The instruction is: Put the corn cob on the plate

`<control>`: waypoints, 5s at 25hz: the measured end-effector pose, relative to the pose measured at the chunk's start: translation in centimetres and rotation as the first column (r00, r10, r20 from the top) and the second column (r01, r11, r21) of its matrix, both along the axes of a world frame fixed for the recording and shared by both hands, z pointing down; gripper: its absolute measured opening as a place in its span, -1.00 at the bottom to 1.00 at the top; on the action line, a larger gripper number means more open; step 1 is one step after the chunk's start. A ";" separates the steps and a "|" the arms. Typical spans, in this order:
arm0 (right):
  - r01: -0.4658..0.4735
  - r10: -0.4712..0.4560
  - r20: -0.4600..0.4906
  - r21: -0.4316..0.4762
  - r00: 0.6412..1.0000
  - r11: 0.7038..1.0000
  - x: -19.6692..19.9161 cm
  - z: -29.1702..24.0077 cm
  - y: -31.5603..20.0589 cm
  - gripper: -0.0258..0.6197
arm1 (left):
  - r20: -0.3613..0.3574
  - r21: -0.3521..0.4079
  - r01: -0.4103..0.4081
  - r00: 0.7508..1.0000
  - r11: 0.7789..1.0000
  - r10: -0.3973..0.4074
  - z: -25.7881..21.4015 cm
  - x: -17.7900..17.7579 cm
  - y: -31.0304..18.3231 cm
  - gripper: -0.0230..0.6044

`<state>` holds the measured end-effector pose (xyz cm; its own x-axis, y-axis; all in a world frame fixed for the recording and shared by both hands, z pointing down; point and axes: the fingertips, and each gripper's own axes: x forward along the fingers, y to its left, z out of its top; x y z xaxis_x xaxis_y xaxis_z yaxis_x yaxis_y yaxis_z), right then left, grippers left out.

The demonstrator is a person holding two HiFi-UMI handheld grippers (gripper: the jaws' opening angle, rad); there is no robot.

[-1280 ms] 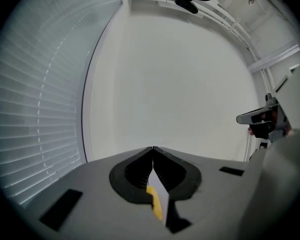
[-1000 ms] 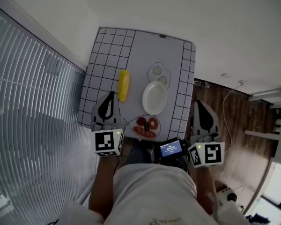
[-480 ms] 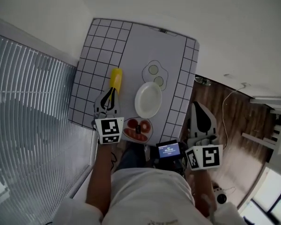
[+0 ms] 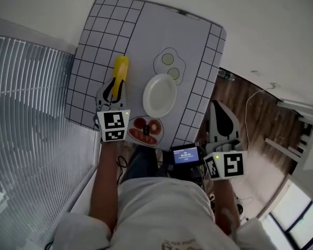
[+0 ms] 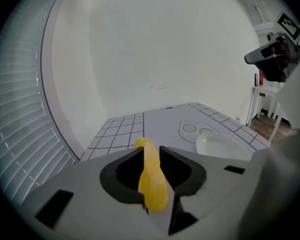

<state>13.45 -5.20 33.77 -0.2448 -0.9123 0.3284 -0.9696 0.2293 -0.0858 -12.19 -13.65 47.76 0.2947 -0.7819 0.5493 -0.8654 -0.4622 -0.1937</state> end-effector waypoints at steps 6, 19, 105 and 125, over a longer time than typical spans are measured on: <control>0.013 -0.013 0.005 -0.024 1.000 1.000 -0.2 1.1 -0.6 -0.90 | -0.007 -0.051 -0.005 1.000 0.999 0.004 1.8 0.5 0.3 -0.56; 0.096 -0.095 0.014 -0.075 0.995 0.993 -3.3 3.5 -1.8 -0.90 | 0.014 -0.049 0.004 1.000 0.999 -0.003 3.4 0.6 0.3 -0.38; 0.105 -0.100 0.032 -0.261 0.994 0.960 -3.8 10.2 -0.2 -0.90 | -0.280 -0.214 -0.017 0.959 0.977 -0.045 0.6 6.7 4.9 -0.14; 0.328 -0.102 0.508 -0.379 0.856 0.865 -9.0 12.1 -2.4 -0.04 | -0.207 -0.164 -0.114 0.975 0.980 0.079 0.3 11.4 7.4 -0.14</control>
<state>4.48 -7.58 45.89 -0.6403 -0.6030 0.4758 -0.7199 0.2551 -0.6455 -0.75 -6.29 48.11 0.4812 -0.6419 0.5970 -0.8278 -0.5568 0.0685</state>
